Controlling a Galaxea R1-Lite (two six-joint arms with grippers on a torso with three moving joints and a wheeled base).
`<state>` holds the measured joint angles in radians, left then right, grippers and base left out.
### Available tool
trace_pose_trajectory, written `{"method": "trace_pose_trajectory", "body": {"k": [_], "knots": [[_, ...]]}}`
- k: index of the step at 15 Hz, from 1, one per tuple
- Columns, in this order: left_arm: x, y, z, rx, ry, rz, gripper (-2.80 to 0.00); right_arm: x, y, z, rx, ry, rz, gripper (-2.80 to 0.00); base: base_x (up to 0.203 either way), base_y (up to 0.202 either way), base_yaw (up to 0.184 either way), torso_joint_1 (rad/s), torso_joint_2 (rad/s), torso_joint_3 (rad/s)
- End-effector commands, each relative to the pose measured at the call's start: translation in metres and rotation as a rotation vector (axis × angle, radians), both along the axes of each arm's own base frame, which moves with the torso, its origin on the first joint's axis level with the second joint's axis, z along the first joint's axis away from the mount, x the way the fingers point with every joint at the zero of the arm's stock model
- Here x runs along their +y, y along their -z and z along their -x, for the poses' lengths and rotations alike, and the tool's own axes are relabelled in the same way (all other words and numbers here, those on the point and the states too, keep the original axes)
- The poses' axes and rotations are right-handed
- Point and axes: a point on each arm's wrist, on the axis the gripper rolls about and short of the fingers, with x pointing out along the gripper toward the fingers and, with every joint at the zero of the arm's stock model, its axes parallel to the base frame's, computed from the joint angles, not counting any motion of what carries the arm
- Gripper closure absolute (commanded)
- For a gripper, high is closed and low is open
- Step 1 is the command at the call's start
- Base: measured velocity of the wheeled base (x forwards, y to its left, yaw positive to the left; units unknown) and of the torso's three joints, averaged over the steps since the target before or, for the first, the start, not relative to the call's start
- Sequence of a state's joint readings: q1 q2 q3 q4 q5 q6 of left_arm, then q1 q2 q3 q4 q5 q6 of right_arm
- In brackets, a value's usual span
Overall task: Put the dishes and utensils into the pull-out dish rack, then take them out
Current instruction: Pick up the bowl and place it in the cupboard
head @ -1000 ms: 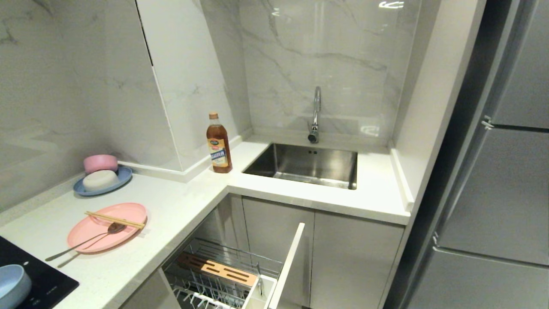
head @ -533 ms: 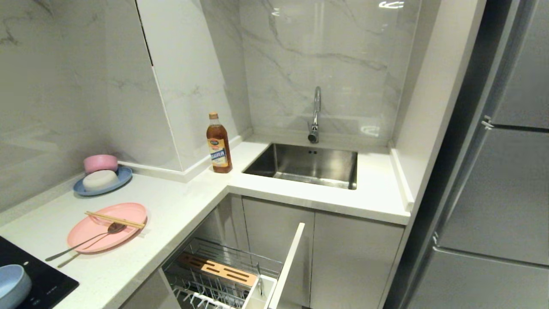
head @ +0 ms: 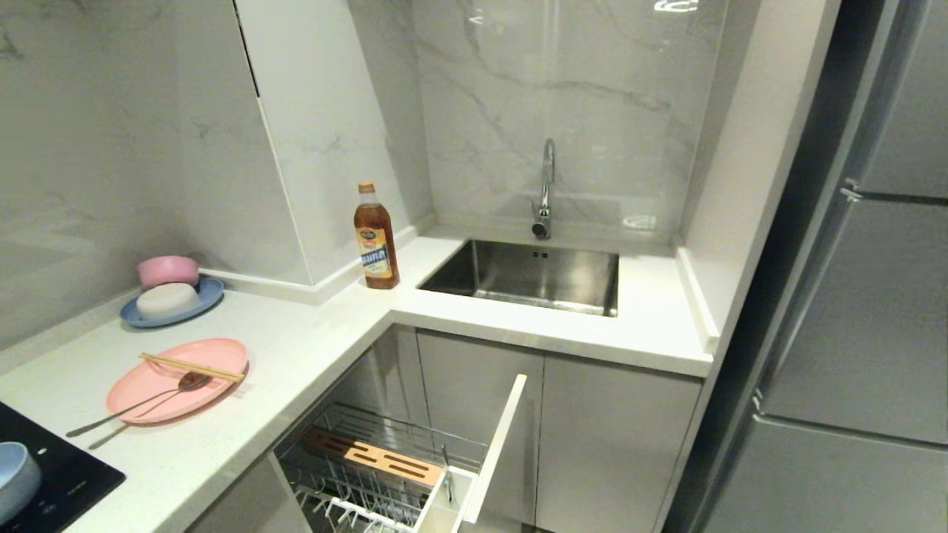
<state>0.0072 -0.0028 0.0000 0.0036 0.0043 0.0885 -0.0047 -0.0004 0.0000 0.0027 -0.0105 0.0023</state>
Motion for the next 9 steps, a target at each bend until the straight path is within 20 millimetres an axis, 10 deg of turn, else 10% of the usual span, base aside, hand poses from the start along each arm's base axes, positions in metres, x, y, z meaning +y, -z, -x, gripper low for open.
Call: {"method": "trace_pose_trajectory", "body": {"k": [1,9], "knots": [[0.0,-0.0001,-0.0001,0.001,-0.001,0.0,0.0,0.0,0.0004,-0.0002,0.003,0.0,-0.002,0.0,0.0,0.0,0.0,-0.207,0.46,0.256],[0.0,-0.0001,-0.0001,0.001,-0.001,0.0,0.0,-0.0001,0.0005,-0.0002,0.002,-0.003,-0.008,0.0,0.0,0.0,0.0,-0.235,0.54,0.305]]}}
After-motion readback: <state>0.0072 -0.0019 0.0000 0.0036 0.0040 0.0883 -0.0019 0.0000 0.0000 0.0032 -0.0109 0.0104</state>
